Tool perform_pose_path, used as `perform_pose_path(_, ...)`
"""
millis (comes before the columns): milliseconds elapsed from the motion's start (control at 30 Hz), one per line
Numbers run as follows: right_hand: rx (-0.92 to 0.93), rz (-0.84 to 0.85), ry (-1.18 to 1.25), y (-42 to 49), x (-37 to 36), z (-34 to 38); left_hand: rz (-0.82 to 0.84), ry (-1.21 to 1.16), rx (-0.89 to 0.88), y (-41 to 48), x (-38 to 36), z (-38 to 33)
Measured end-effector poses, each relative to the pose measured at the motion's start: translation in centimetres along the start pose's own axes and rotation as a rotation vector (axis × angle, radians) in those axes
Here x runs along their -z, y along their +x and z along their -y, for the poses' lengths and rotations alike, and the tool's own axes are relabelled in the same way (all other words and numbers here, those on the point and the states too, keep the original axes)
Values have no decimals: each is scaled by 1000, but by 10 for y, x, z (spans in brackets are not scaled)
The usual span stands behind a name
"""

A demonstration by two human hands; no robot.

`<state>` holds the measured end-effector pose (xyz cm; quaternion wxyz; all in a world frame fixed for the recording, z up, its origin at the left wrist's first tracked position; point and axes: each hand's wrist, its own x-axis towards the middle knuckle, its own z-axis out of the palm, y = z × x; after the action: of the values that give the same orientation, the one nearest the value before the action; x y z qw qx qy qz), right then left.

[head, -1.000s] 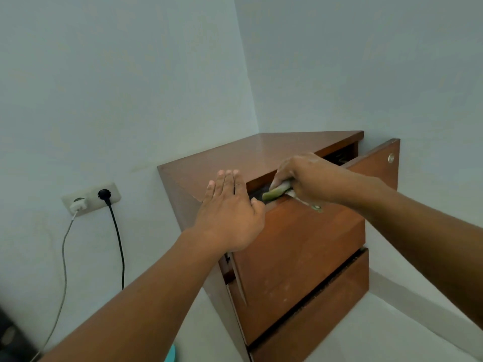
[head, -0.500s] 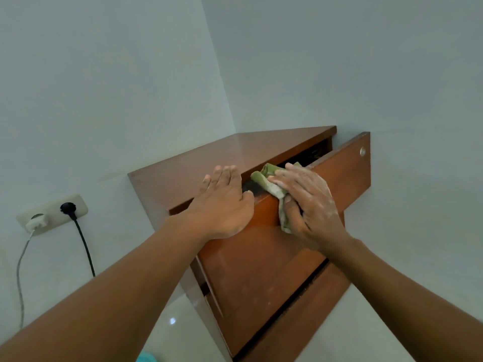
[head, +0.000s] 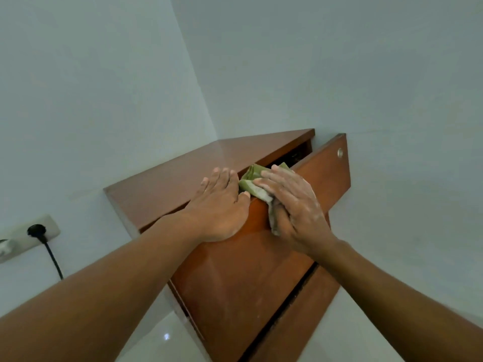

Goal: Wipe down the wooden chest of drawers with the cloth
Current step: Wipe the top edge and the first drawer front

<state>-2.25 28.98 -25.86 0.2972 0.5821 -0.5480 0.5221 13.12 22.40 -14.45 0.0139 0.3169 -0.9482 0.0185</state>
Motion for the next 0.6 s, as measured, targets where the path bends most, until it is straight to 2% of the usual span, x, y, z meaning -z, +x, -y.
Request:
perform_pose_path(233, -290, -23, -126, 32, 19, -109, 61, -16, -13, 8, -5, -10)
perform_pose_path(400, -469, -123, -172, 52, 29, -151, 12, 53, -30, 5, -6, -13)
perform_pose_path(433, -538, -177, -134, 53, 26, -149, -1, 64, -37, 5, -7, -13)
perform_pose_path(533, -935, -500, 89, 58, 27, -107, -11, 64, -44, 6, -7, -10)
perform_pose_path(567, -1003, -591, 163, 52, 28, -84, -5, 53, -42, 6, -7, -10)
perform_pose_path(600, -997, -634, 240, 39, 25, -54, 1, 42, -42, 6, -6, -10)
